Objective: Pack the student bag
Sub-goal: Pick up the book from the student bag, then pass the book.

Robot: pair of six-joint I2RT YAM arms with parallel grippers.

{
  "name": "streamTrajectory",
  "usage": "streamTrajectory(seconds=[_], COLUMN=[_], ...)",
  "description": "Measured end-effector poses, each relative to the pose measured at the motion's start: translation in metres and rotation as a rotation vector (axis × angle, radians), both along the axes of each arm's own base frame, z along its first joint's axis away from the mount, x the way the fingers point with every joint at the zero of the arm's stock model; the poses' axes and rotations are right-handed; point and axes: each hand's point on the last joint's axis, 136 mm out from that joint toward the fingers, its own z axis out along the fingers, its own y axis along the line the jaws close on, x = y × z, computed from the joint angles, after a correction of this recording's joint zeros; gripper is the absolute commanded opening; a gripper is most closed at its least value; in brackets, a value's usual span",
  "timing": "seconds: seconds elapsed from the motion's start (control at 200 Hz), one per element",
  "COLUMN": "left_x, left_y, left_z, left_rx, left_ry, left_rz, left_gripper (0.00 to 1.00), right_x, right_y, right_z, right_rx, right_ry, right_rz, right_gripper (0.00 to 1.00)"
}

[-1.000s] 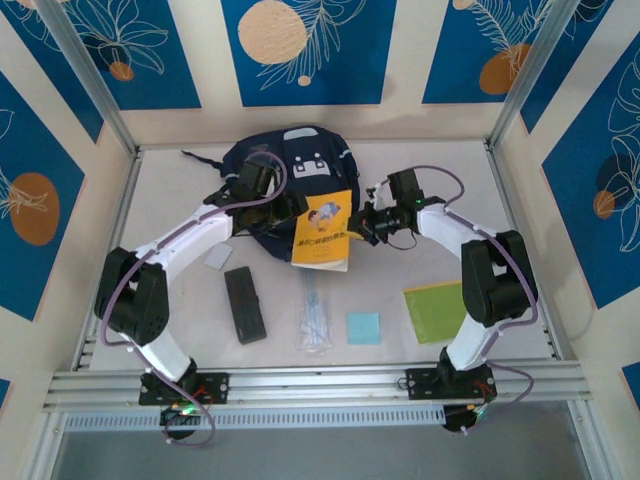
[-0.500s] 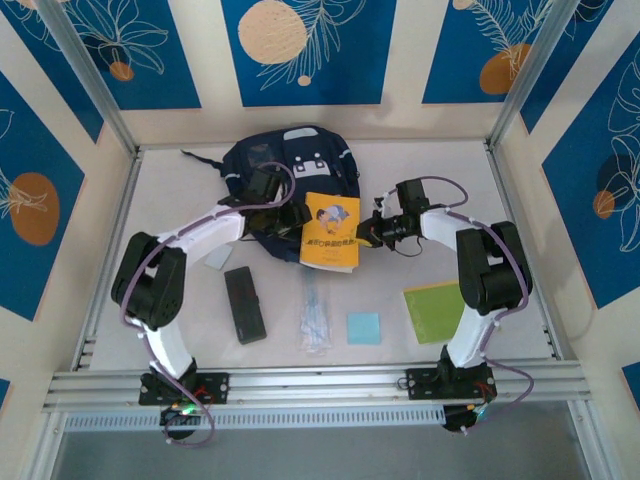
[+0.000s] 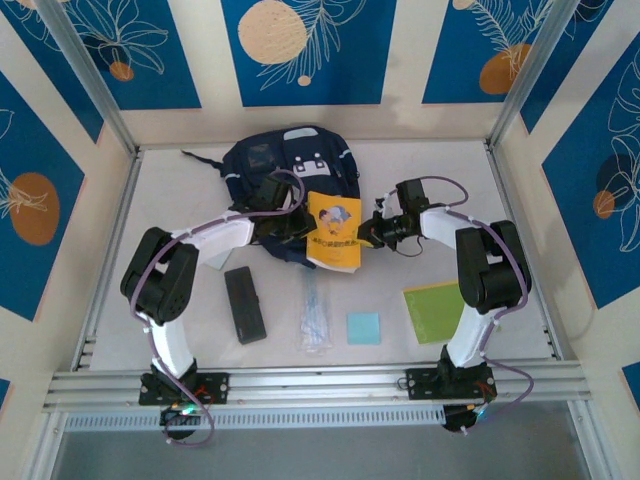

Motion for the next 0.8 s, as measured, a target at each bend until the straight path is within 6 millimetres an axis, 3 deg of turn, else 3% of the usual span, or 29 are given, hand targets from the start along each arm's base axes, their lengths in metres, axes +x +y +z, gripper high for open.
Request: streamTrajectory(seconds=[0.055, 0.135, 0.16, 0.305, 0.38, 0.485, 0.63, 0.8], left_x=[0.002, 0.007, 0.011, 0.028, 0.040, 0.057, 0.069, 0.066], left_y=[-0.001, -0.003, -0.002, 0.002, 0.008, 0.014, 0.018, 0.026], left_z=[0.005, 0.017, 0.024, 0.063, 0.081, 0.098, 0.112, 0.119], left_rx=[-0.009, -0.019, -0.023, -0.049, -0.072, -0.115, -0.167, -0.224], left_ry=[-0.002, -0.029, -0.044, -0.146, -0.196, -0.244, -0.283, -0.314], left_rz=[0.003, 0.009, 0.017, 0.094, 0.159, 0.255, 0.363, 0.467], left_gripper=[0.00, 0.00, 0.00, 0.00, 0.00, 0.00, 0.00, 0.00], right_x=[0.002, 0.000, -0.001, -0.009, -0.014, -0.025, -0.035, -0.031], right_y=[-0.007, -0.020, -0.024, -0.030, -0.021, -0.004, 0.018, 0.043], right_z=[-0.002, 0.000, 0.004, 0.048, 0.079, 0.104, 0.101, 0.091], right_rx=[-0.060, -0.139, -0.156, -0.141, -0.089, 0.003, 0.120, 0.241], right_ry=[0.027, 0.078, 0.088, 0.068, 0.021, -0.013, 0.026, 0.066], right_rz=[-0.037, -0.101, -0.125, -0.227, -0.265, -0.302, -0.357, -0.410], right_gripper=[0.69, 0.87, 1.00, 0.99, 0.99, 0.99, 0.99, 0.99])
